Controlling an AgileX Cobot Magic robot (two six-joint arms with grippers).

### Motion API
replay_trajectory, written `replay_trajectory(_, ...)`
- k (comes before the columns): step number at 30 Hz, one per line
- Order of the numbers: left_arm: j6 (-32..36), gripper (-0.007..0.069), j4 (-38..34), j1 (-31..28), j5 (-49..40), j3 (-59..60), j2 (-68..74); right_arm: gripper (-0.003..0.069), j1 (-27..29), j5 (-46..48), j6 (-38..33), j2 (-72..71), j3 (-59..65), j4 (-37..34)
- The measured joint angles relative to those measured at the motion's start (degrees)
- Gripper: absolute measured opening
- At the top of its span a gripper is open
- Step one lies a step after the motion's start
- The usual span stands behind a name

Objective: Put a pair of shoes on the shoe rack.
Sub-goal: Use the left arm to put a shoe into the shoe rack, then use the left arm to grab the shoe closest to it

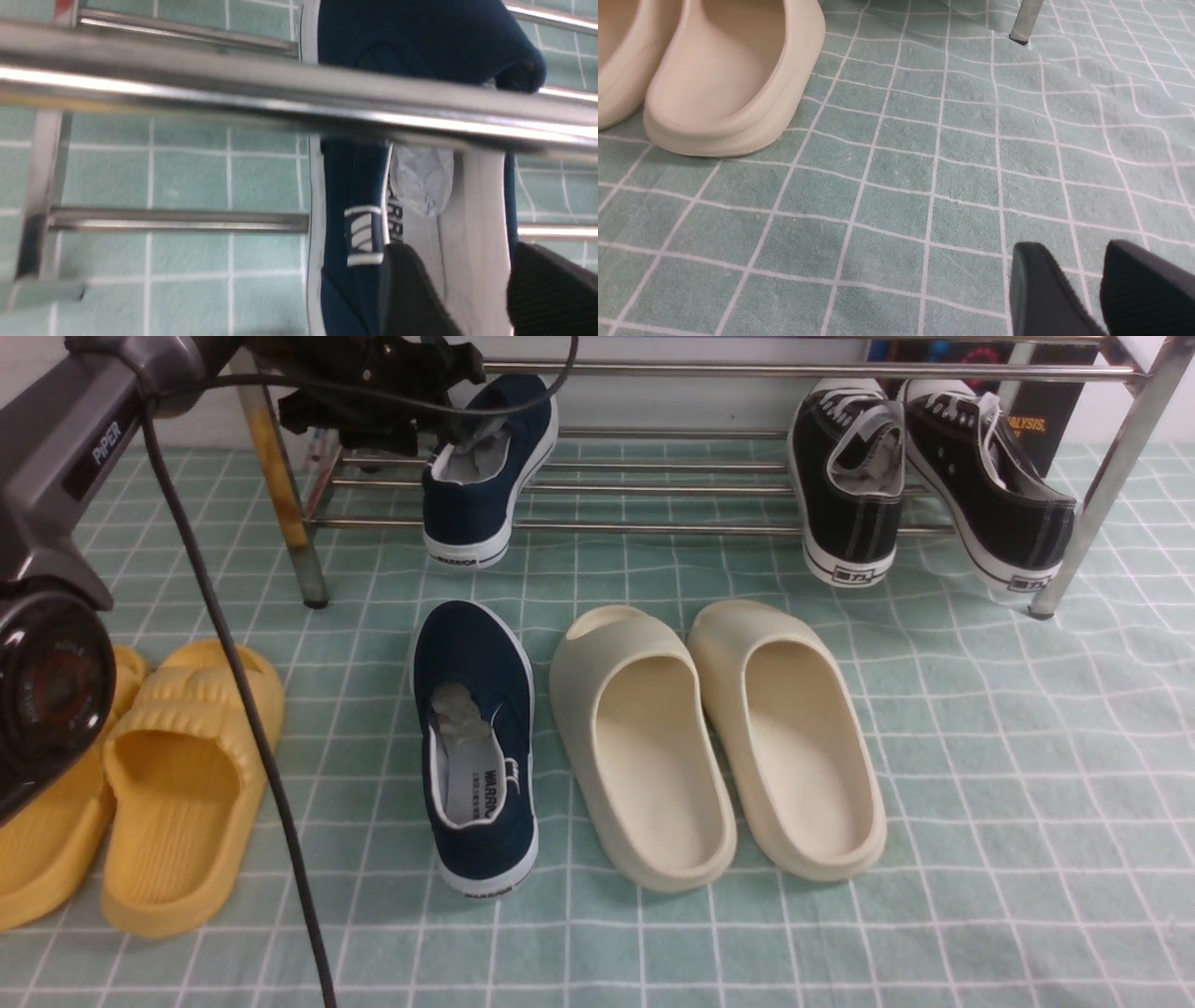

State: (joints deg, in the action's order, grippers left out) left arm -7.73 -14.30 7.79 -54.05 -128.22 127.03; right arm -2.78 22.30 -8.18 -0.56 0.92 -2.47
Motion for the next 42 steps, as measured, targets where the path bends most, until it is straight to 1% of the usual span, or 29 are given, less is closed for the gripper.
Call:
replay_trajectory(1,0.0,0.029,0.2,0.0,-0.8,0.0,-0.1,0.0239,0.0,0.0,0.0,0.0,0.0,0.0)
replay_trajectory(2,-0.2,0.0266,1.0,0.0,-4.8,0.0,-0.4,0.0239,0.0,0.0,0.0,0.0,0.0,0.0)
replay_trajectory(3,-0.2,0.0263,1.2,0.0,-6.1,0.0,-0.4,0.0239,0.0,0.0,0.0,0.0,0.0,0.0)
replay_trajectory(5,-0.2,0.0244,3.1,0.0,-14.3,0.0,-0.7,0.0239,0.0,0.0,0.0,0.0,0.0,0.0)
replay_trajectory(6,-0.4,0.0244,3.8,0.0,-15.9,0.0,-0.9,0.0239,0.0,0.0,0.0,0.0,0.0,0.0)
replay_trajectory(9,-2.1,0.0246,5.4,0.2,-16.8,2.1,-3.0,0.0239,0.0,0.0,0.0,0.0,0.0,0.0)
replay_trajectory(14,-2.7,0.0246,5.6,0.7,-17.0,9.5,-10.1,0.0239,0.0,0.0,0.0,0.0,0.0,0.0)
replay_trajectory(15,-2.7,0.0246,5.6,1.3,-16.9,14.6,-13.4,0.0239,0.0,0.0,0.0,0.0,0.0,0.0)
replay_trajectory(17,-2.7,0.0246,5.6,2.1,-16.8,20.6,-17.6,0.0239,0.0,0.0,0.0,0.0,0.0,0.0)
replay_trajectory(18,-2.8,0.0246,5.6,2.8,-16.8,26.2,-20.1,0.0239,0.0,0.0,0.0,0.0,0.0,0.0)
replay_trajectory(19,-2.8,0.0246,5.6,3.1,-16.8,27.1,-20.8,0.0239,0.0,0.0,0.0,0.0,0.0,0.0)
replay_trajectory(21,-2.8,0.0246,5.6,5.0,-14.4,37.0,-24.0,0.0239,0.0,0.0,0.0,0.0,0.0,0.0)
replay_trajectory(22,-2.8,0.0247,5.6,5.3,-13.5,38.5,-24.2,0.0239,0.0,0.0,0.0,0.0,0.0,0.0)
replay_trajectory(23,-2.8,0.0251,5.4,6.7,-9.7,44.2,-24.6,0.0239,0.0,0.0,0.0,0.0,0.0,0.0)
replay_trajectory(24,-2.9,0.0256,5.3,7.4,-7.2,46.5,-24.5,0.0239,0.0,0.0,0.0,0.0,0.0,0.0)
replay_trajectory(25,-3.0,0.0257,5.2,7.4,-6.8,46.9,-24.5,0.0239,0.0,0.0,0.0,0.0,0.0,0.0)
replay_trajectory(28,-5.4,0.0295,5.2,8.0,-0.1,50.3,-23.1,0.0239,0.0,0.0,0.0,0.0,0.0,0.0)
replay_trajectory(31,-6.2,0.0322,5.2,8.0,2.4,50.5,-21.6,0.024,0.0,0.0,0.0,0.0,0.0,0.0)
replay_trajectory(34,-6.2,0.0312,5.2,8.0,3.3,50.5,-20.3,0.024,0.0,0.0,0.0,0.0,0.0,0.0)
replay_trajectory(35,-6.2,0.0296,5.2,8.0,3.6,50.6,-19.7,0.024,0.0,0.0,0.0,0.0,0.0,0.0)
replay_trajectory(40,-6.0,0.0031,5.5,8.0,3.0,50.6,-17.2,0.024,0.0,0.0,0.0,0.0,0.0,0.0)
replay_trajectory(41,-5.5,-0.0001,5.6,8.0,2.6,50.5,-17.3,0.024,0.0,0.0,0.0,0.0,0.0,0.0)
replay_trajectory(42,-5.0,-0.0006,5.8,8.0,1.8,50.5,-17.5,0.024,0.0,0.0,0.0,0.0,0.0,0.0)
